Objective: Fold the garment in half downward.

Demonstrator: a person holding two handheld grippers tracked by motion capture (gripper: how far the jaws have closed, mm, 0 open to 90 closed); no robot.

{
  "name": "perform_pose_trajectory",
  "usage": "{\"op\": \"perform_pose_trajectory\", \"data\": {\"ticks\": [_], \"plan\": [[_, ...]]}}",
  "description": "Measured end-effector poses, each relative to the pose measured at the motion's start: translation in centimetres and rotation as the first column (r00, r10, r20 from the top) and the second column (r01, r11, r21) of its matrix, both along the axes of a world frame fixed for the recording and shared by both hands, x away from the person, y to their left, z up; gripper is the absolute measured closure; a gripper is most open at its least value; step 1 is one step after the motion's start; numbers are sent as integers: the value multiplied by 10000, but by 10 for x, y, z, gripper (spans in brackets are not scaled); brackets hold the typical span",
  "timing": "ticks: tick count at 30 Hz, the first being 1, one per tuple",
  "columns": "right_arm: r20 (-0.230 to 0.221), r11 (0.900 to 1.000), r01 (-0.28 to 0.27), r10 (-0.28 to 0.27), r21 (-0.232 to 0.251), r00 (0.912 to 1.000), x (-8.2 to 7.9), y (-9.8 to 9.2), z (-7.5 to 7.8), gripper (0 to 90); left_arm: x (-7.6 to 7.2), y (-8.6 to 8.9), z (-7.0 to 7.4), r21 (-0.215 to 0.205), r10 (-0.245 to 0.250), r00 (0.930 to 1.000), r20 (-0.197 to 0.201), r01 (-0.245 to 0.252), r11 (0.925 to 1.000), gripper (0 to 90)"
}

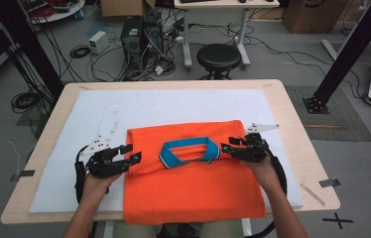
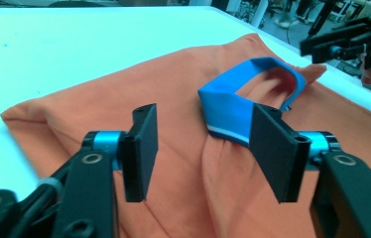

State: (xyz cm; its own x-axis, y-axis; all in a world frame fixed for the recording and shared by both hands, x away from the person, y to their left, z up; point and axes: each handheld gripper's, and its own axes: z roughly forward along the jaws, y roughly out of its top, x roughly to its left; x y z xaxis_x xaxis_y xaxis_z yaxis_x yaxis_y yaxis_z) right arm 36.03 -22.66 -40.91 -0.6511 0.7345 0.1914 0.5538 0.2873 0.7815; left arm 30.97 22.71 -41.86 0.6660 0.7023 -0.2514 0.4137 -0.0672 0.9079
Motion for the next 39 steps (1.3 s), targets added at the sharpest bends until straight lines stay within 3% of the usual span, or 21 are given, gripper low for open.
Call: {"op": "perform_pose_trajectory", "data": {"ticks": [2,7,8,10,12,14,21,25,28,30,34,36,39], "plan": [[-162,9994,330,-329,64,9993,10,16,2,370,2,-1,1,0,27,10000,-21,-27,10000,413],[-940,9966,612,-663,-560,9934,33,52,-7,345,6,-3,-2,59,-15,9999,-139,16,10000,411],[-1143,9948,653,-740,-781,9907,35,57,-10,392,6,-3,-2,56,-8,9999,-154,9,10000,411],[-1370,9941,474,-606,-981,9887,36,61,-13,692,6,-3,-2,61,-23,9998,-181,24,10000,413],[-990,9937,150,-261,-1111,9947,32,63,-12,851,5,-2,-2,62,-23,9999,-171,24,10000,414],[-735,9944,-107,30,-1053,9973,26,59,-10,862,4,0,-2,31,-33,9998,-178,34,10000,421],[268,9977,-671,674,-121,9974,-6,35,-3,866,2,-2,-1,-97,-95,9999,-145,93,9999,425],[698,9918,-1268,1275,-135,9894,-26,28,-5,863,3,-6,0,-112,-158,9998,-99,157,9998,424],[675,9889,-1463,1478,-267,9867,-36,22,-11,825,5,-11,1,-136,-268,9995,-164,266,9996,424],[447,9913,-1313,1308,72,9904,-39,15,-13,777,8,-17,3,-107,-400,9989,-243,397,9992,422],[536,9940,-871,836,665,9951,-44,0,-11,709,19,-40,9,76,-862,9956,-373,865,9962,394],[691,9956,-392,334,849,9971,-46,-10,-9,664,27,-53,8,38,-967,9934,-624,971,9953,386],[793,9939,246,-332,1073,9963,-47,-26,-5,599,39,-69,3,339,-1155,9848,-1296,1208,9921,358]]}}
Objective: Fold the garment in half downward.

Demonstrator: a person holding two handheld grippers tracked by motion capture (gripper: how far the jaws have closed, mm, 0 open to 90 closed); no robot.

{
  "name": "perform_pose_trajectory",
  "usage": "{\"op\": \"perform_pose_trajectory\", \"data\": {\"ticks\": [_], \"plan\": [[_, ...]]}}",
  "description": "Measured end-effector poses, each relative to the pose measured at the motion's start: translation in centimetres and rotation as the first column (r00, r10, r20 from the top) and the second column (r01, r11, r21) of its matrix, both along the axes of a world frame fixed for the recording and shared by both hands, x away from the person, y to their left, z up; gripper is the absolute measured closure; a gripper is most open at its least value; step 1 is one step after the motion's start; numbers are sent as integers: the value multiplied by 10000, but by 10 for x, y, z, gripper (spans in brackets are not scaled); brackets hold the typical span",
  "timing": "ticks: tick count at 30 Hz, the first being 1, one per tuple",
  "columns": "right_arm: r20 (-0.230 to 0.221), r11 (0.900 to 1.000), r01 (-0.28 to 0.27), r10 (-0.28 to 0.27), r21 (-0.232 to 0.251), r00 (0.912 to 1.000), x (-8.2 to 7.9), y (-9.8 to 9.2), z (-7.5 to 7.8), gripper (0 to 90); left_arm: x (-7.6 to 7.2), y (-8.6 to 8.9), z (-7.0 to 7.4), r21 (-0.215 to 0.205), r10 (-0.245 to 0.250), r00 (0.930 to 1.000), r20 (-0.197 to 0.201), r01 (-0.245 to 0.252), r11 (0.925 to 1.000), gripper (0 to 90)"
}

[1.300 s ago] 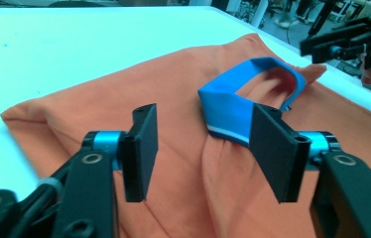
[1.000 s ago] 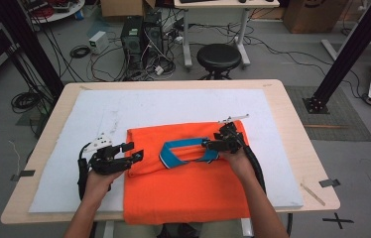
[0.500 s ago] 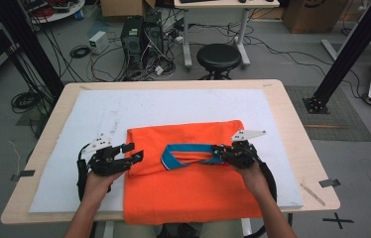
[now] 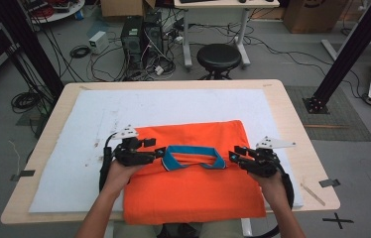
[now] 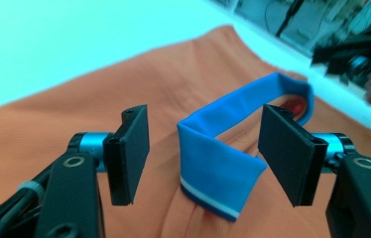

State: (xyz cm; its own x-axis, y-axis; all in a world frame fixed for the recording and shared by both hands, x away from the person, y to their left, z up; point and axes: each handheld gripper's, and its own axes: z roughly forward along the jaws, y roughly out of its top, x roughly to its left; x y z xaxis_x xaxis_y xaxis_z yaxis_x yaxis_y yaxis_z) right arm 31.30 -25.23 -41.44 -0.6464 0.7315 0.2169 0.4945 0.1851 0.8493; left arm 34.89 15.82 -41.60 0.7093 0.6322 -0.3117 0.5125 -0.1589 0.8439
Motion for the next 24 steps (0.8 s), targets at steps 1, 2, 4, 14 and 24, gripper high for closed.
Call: {"op": "perform_pose_trajectory", "data": {"ticks": [1,2,4,14,24], "plan": [[7,9998,194,-194,-5,9998,0,-5,1,569,4,-5,-3,138,8,9998,-207,-5,9999,346],[-18,9992,389,-389,-11,9992,0,-9,1,536,7,-9,-6,204,-3,9991,-430,12,9998,334],[18,9975,694,-694,-94,9976,-1,-16,1,478,12,-17,-11,548,-36,9968,-799,80,9985,334],[-86,9916,1288,-1289,-147,9916,-3,-33,-4,427,-5,-26,-12,1534,-715,9974,-30,711,9856,848],[-43,9901,1388,-1389,-229,9903,3,-13,1,495,-50,-14,-8,491,-1751,9834,482,1727,9837,570]]}}
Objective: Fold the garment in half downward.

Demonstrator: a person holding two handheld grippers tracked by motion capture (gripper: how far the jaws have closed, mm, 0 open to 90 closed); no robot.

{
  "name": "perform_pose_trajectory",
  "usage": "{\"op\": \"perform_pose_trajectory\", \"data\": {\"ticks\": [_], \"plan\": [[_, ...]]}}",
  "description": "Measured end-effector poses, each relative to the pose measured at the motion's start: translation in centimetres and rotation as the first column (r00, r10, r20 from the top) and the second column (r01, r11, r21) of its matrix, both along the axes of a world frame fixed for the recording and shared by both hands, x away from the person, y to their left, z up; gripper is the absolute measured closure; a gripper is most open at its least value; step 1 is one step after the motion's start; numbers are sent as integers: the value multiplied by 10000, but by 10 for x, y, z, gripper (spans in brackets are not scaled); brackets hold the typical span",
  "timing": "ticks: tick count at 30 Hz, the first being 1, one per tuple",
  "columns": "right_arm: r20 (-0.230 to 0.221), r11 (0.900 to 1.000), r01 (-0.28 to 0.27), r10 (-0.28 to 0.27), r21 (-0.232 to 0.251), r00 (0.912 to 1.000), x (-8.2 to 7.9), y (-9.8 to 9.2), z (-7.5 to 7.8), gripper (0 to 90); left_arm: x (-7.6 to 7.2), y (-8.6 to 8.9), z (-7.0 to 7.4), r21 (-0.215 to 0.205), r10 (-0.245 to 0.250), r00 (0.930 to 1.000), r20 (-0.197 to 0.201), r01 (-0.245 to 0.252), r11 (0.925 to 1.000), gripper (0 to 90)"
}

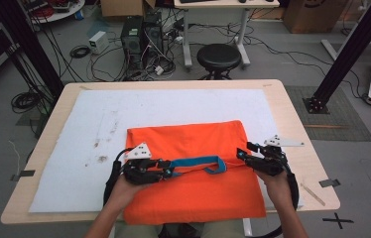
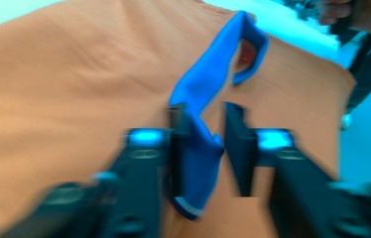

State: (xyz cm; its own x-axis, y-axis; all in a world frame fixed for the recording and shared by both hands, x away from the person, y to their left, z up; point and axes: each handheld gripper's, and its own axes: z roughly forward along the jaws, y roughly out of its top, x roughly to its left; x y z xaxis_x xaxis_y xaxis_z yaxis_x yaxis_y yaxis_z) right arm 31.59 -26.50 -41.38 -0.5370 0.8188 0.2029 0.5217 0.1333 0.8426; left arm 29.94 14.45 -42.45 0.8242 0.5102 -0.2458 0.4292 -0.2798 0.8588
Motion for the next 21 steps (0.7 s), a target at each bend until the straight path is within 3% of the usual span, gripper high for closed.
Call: {"op": "perform_pose_trajectory", "data": {"ticks": [3,7,10,13,18,21], "plan": [[-42,9997,-114,113,-204,9999,6,18,2,695,-5,16,2,-497,572,9979,309,-556,9972,509],[-154,9956,-675,667,-648,9977,23,52,2,753,-4,38,7,-1092,1502,9874,498,-1441,9835,496],[-704,9898,-1100,1038,-908,9921,36,70,-2,753,-2,48,9,-1196,1921,9799,531,-1848,9755,497],[-1078,9823,-1707,1621,-767,9809,37,75,-5,769,-1,55,9,-1183,2162,9747,570,-2084,9709,486],[-1257,9557,-2879,2788,-606,9521,23,72,-7,778,0,63,7,-1239,2602,9642,511,-2524,9596,454],[-1210,9368,-3428,3331,-702,9351,9,69,-8,782,-3,66,6,-1255,2716,9608,558,-2631,9566,437]]}}
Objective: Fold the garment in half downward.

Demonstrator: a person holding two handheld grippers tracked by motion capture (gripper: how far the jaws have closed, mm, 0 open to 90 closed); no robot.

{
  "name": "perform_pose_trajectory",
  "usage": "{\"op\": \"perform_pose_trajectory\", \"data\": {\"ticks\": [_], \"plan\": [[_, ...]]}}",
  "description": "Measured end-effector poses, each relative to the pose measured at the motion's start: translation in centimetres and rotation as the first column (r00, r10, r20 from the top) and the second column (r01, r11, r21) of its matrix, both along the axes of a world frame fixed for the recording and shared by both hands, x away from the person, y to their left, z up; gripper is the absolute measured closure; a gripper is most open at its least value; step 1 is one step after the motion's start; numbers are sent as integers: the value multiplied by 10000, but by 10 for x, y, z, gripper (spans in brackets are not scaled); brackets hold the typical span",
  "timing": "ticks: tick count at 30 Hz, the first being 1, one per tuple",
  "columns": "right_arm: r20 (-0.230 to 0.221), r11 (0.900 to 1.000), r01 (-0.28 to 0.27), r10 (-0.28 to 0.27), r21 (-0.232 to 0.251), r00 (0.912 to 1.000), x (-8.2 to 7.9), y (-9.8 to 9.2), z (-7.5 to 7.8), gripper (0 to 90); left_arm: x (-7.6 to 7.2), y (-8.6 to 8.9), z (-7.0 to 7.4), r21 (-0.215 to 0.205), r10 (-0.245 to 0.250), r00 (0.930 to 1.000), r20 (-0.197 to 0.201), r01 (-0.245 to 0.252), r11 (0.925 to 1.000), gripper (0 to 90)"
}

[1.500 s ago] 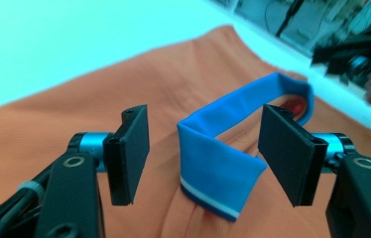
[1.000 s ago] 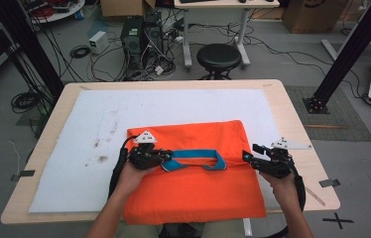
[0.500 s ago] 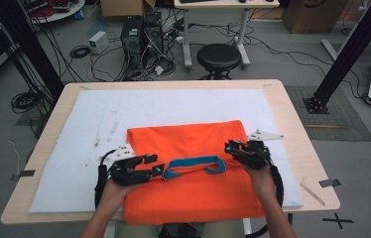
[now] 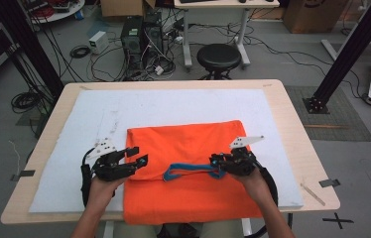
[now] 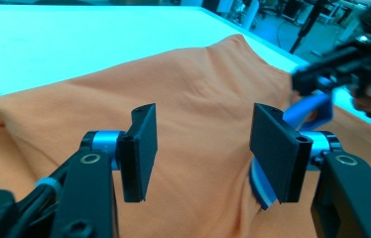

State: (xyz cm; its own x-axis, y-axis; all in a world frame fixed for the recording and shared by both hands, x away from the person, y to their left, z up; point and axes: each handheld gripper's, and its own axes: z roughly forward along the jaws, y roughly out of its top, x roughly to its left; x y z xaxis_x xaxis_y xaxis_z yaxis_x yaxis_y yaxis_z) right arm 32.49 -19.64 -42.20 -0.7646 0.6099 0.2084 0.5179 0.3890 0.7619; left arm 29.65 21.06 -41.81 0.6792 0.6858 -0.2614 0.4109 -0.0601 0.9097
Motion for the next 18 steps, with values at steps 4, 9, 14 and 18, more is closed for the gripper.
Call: {"op": "perform_pose_trajectory", "data": {"ticks": [4,9,14,18], "plan": [[115,9980,-320,327,-547,9994,-17,-5,-9,784,-1,4,-1,-21,350,9994,-79,-350,9994,432],[67,9972,-193,199,-721,9998,-27,-14,-23,792,-2,6,-1,49,704,9975,-37,-703,9975,435],[90,9971,-203,210,-731,9997,-33,-19,-23,790,-7,9,-4,25,912,9958,-100,-912,9958,433],[167,9988,-30,39,-488,9999,-38,-25,-21,731,-13,12,-6,-10,1095,9939,-152,-1095,9940,414]]}}
